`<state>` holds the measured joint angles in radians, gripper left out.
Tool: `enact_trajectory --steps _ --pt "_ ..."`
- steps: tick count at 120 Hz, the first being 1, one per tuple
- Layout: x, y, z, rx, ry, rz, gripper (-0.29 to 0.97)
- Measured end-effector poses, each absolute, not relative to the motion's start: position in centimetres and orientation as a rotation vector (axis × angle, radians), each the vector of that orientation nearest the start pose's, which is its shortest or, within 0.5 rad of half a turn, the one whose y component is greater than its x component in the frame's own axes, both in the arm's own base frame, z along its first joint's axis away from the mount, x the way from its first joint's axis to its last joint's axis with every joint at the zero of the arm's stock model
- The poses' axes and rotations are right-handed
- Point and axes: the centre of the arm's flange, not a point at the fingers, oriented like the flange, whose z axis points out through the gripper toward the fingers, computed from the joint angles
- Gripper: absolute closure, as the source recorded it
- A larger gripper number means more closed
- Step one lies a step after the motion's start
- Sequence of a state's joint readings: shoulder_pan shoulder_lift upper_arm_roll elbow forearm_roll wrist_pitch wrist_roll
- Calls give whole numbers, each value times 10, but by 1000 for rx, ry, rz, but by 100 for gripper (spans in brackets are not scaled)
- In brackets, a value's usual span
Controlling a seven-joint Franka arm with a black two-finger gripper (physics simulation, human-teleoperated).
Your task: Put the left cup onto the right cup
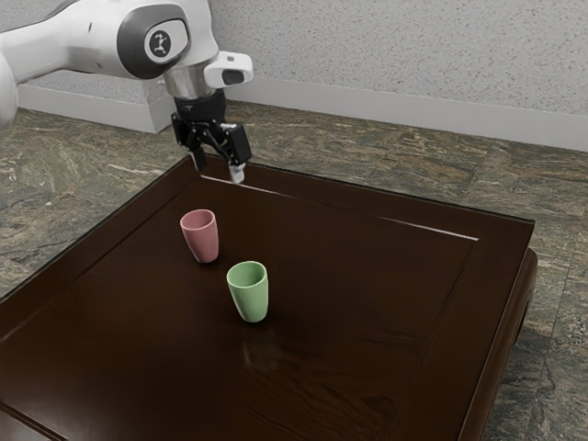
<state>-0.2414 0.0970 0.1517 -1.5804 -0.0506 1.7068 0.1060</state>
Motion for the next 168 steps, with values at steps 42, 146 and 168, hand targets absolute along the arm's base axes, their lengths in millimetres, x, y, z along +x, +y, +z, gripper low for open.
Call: enact_trajectory --steps 42,146,168 --pt "579 -52 563 -3164 315 -6 0" --pt "658 62 432 -3092 174 29 0" --pt "669 73 412 -3083 175 12 19"
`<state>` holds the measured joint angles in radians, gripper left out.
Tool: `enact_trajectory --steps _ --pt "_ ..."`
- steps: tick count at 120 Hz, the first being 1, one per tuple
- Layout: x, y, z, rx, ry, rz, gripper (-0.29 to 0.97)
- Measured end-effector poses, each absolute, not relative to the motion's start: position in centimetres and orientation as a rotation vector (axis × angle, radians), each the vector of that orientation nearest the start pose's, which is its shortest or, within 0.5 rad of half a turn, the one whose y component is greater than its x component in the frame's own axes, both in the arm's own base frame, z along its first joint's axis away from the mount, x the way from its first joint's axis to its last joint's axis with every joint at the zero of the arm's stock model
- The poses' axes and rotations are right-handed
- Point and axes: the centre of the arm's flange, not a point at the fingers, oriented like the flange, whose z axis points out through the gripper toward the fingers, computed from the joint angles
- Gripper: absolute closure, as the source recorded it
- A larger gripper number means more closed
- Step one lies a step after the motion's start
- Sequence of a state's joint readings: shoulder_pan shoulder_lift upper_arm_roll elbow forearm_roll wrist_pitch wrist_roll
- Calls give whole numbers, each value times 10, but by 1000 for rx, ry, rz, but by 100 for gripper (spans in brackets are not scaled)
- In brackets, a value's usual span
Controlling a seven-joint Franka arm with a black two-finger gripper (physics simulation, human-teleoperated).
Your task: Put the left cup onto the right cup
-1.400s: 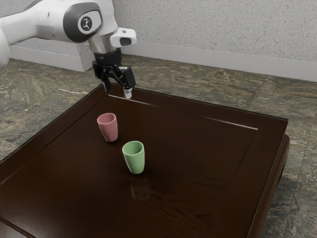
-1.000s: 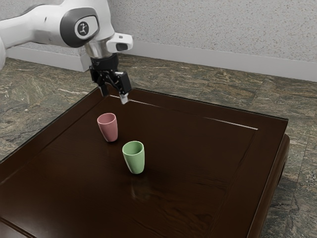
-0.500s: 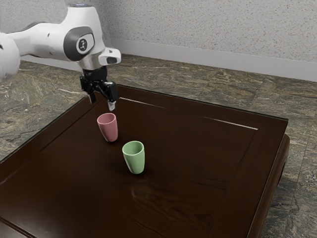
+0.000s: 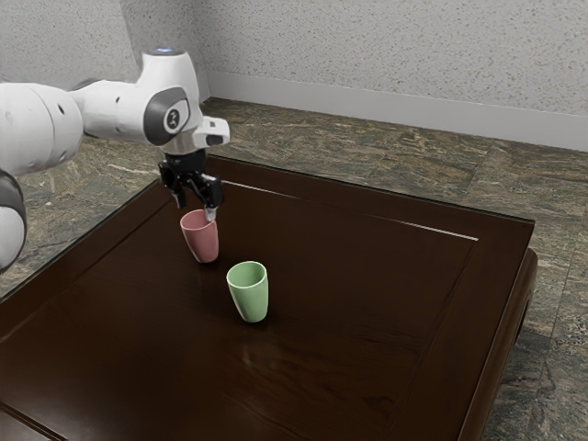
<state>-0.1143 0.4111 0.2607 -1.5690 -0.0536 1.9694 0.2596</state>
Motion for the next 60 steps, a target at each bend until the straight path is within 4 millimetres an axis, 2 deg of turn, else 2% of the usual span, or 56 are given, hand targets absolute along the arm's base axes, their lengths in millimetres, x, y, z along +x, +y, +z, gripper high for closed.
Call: enact_trajectory --steps 25,44,60 --pt "683 74 396 -3079 187 -28 27" --pt "692 89 380 -3072 168 -47 29" --pt "705 91 363 -3059 176 -58 30"
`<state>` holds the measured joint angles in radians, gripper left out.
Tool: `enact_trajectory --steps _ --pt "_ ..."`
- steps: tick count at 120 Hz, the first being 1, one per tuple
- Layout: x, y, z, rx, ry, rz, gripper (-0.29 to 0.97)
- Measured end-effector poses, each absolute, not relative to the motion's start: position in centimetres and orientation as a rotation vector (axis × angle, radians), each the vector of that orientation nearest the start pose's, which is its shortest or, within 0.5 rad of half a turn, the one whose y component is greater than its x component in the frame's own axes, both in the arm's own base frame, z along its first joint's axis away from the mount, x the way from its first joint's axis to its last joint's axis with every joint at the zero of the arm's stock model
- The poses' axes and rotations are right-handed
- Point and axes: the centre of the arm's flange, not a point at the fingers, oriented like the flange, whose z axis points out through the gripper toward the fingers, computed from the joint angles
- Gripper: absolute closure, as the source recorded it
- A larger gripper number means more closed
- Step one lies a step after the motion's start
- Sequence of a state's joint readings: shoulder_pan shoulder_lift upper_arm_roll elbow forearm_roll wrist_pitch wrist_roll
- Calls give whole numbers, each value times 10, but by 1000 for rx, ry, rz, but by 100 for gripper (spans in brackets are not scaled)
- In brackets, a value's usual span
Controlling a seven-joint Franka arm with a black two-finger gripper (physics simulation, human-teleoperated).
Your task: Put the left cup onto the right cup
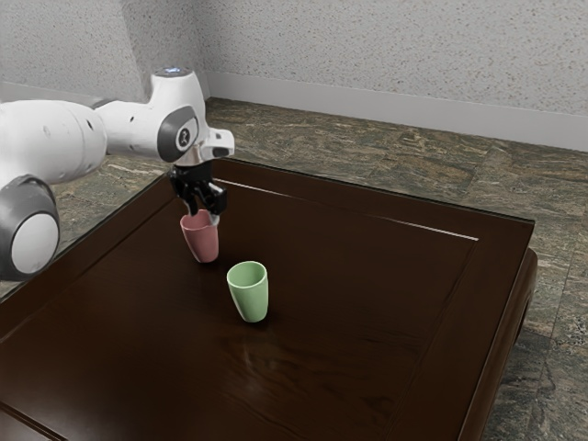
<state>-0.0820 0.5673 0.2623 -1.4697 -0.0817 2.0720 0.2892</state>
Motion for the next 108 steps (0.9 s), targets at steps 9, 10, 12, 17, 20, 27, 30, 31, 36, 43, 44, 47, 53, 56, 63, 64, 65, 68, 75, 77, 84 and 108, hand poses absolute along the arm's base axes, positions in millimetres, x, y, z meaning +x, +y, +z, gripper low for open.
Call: enact_trajectory --steps 9,10,12,17,20,27,30,31,36,43,44,47,53,56,63,64,65,68,75,77,84,108 --pt "708 96 354 -3060 167 -56 30" --pt "708 97 353 -3060 165 -56 30" --pt "709 99 351 -3061 163 -55 30" --pt "710 101 349 -3060 160 -56 30" --pt "711 101 347 -3061 159 -56 30" --pt "712 102 343 -3060 160 -56 30" --pt "712 102 340 -3061 160 -53 30" --pt "712 102 339 -3061 160 -52 30" --pt "713 102 332 -3063 159 -44 30" --pt "714 102 327 -3065 159 -41 30" --pt "714 102 326 -3065 159 -41 30" --pt "714 102 323 -3065 159 -39 30" --pt "714 102 318 -3066 159 -36 30" --pt "715 102 316 -3067 159 -35 30" --pt "715 101 311 -3068 160 -35 30" --pt "715 101 311 -3068 160 -35 30" --pt "715 101 310 -3068 160 -35 31" --pt "715 101 309 -3068 161 -35 31" --pt "716 101 306 -3068 161 -37 37" --pt "716 101 306 -3069 161 -38 41" --pt "716 101 305 -3078 153 -45 51" --pt "716 100 305 -3087 147 -58 70"
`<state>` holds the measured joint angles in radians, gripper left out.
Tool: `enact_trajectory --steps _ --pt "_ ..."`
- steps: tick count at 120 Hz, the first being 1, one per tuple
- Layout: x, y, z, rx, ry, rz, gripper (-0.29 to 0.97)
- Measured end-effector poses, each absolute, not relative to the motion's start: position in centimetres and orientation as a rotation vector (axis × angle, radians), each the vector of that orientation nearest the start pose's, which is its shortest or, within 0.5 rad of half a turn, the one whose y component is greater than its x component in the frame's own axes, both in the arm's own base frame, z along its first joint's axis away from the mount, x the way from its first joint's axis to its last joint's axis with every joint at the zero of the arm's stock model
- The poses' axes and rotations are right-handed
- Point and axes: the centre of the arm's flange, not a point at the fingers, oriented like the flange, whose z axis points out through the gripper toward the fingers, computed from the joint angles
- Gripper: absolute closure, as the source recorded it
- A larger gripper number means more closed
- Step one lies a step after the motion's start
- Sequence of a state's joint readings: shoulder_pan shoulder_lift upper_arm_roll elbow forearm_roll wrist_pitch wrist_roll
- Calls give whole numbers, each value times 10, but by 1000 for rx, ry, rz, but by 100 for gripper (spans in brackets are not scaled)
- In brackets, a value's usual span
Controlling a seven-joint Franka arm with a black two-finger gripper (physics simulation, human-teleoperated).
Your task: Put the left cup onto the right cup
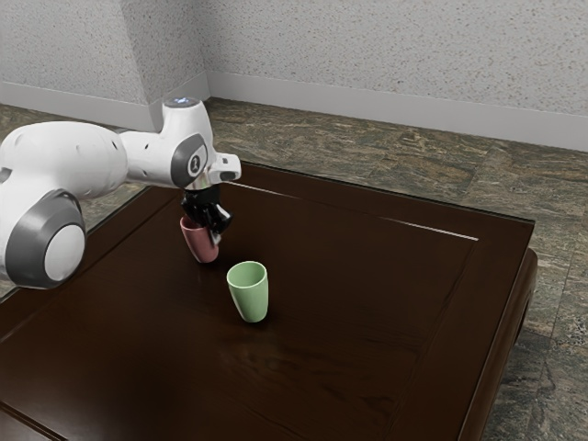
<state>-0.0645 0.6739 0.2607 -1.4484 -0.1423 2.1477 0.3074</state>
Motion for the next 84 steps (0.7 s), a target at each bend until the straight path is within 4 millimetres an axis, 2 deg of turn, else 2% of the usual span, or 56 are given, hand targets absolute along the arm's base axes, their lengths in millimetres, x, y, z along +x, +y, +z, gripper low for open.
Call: enact_trajectory --steps 39,55,71,84 --pt "717 100 313 -3089 147 -83 76" --pt "714 100 331 -3090 147 -108 76" --pt "699 98 353 -3108 145 -115 76" --pt "682 87 386 -3130 162 -124 76"
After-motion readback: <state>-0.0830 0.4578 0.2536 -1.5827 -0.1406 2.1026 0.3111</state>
